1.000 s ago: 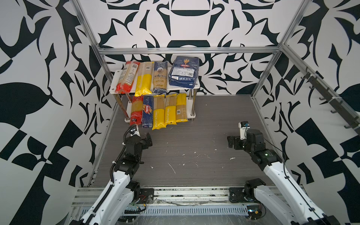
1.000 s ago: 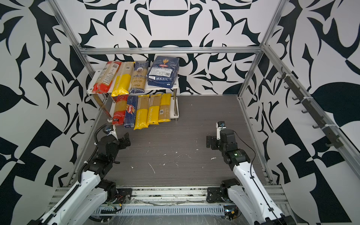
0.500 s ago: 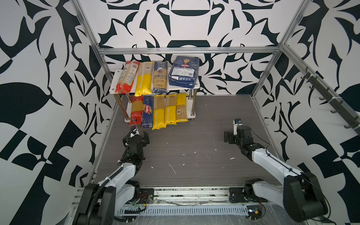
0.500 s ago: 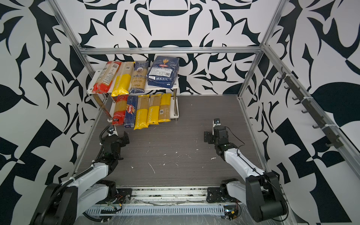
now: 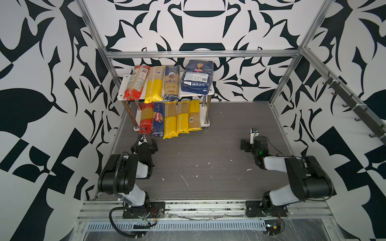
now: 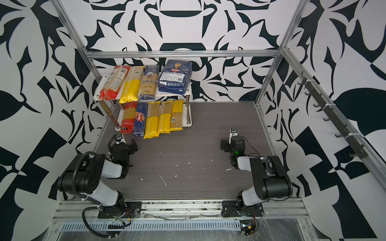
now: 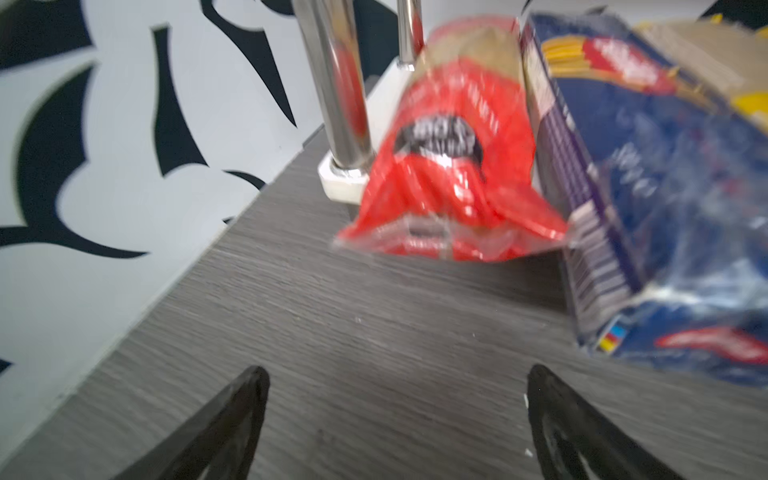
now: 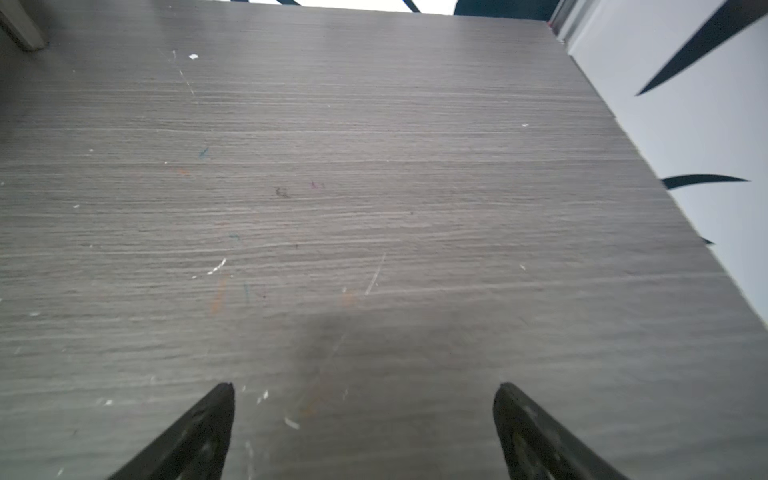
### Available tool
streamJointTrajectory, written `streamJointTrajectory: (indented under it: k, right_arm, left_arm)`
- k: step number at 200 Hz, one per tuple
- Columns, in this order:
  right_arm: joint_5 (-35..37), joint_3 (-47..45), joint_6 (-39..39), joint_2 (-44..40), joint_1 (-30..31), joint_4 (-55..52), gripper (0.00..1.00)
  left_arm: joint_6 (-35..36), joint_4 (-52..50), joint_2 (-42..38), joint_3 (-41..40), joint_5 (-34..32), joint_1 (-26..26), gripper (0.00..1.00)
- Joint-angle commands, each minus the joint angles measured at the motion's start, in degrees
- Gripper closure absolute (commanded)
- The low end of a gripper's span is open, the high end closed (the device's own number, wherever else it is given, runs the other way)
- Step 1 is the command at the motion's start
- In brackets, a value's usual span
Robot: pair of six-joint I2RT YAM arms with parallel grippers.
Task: Arrange pasta packages on shelves
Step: Reset both arms
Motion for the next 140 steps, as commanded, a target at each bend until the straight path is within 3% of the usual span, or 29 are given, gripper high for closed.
streamJointTrajectory:
  k: [1, 11, 23, 67, 103, 140]
  right_arm:
    - [-4.1, -3.3, -0.3, 3.1, -1.5, 18.8, 0.0]
    - [-4.5, -0.8, -1.2, 0.6, -1.6, 9.0, 0.0]
    - [-5.1, -2.0, -0.9, 2.4, -1.8, 15.0, 0.0]
    - [-4.9, -1.3, -1.0, 1.6, -1.9, 11.8, 0.0]
    - [-4.9, -1.4, -0.9, 1.5, -1.9, 11.6, 0.0]
    - [-4.3, -2.2, -0.9, 0.8, -1.9, 12.4, 0.0]
  left_arm:
    - [-2.9, -4.7, -3.0, 4.9, 8.2, 4.3, 0.01]
    - [-3.9, -8.2, -1.8, 7.7, 13.1, 6.8, 0.0]
    - [-3.7, -6.8, -1.8, 7.0, 13.6, 6.8, 0.0]
    - [-3.6, -8.1, -1.5, 7.8, 13.9, 6.8, 0.01]
    - [-1.5, -11.1, -1.8, 9.1, 24.4, 8.3, 0.01]
    - [-2.0, -10.0, -2.1, 8.5, 24.0, 8.4, 0.01]
